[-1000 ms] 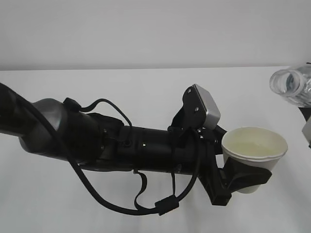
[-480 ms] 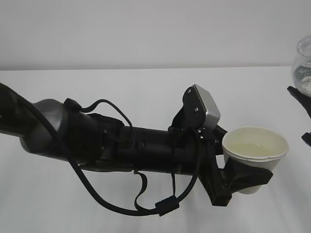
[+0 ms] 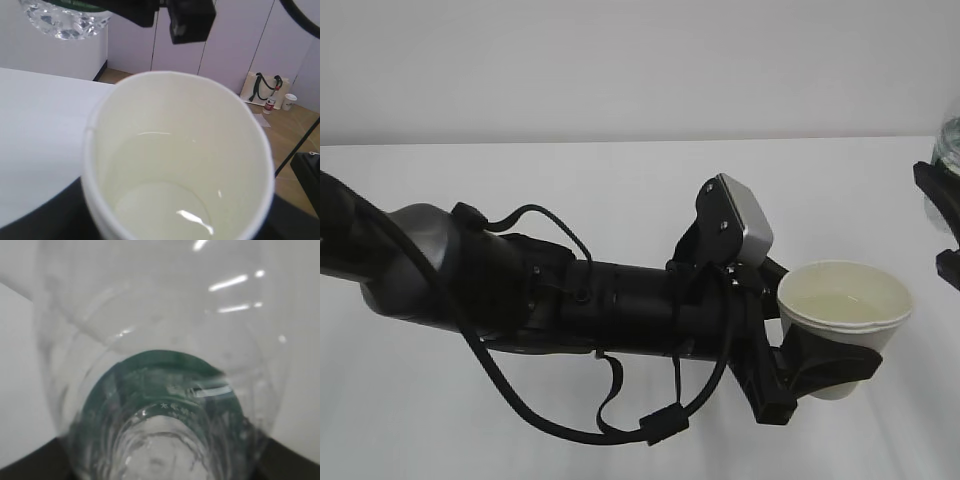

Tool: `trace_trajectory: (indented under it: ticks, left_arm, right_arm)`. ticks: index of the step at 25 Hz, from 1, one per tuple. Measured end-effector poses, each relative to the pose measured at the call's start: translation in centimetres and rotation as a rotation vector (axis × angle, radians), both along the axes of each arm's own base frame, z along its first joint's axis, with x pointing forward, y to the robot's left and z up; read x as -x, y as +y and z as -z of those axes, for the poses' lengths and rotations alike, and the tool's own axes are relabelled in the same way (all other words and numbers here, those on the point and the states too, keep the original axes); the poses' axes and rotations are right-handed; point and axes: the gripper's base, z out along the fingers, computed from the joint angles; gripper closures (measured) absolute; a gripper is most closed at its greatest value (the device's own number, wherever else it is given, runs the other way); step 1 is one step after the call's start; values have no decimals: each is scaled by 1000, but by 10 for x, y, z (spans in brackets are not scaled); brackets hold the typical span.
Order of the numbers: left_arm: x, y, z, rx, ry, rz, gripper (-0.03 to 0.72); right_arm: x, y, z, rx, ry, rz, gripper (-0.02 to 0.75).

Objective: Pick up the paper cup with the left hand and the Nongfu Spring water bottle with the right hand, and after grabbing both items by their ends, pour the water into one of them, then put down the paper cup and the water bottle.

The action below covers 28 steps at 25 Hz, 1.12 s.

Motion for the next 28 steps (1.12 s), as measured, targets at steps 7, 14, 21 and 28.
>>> trace_trajectory:
  ticks: [7,14,21,28]
  left_arm:
    - [0,0,0,3,0,2,217]
    - [0,0,0,5,0,3,217]
    - [0,0,0,5,0,3,217]
    - [0,0,0,5,0,3,217]
  right_arm:
    - [0,0,-1,-128,22,12,311]
    - [0,-1,2,-264,77,43,311]
    - [4,-8,9,-401,105,131,311]
    - [18,-10,24,-446,110,157,311]
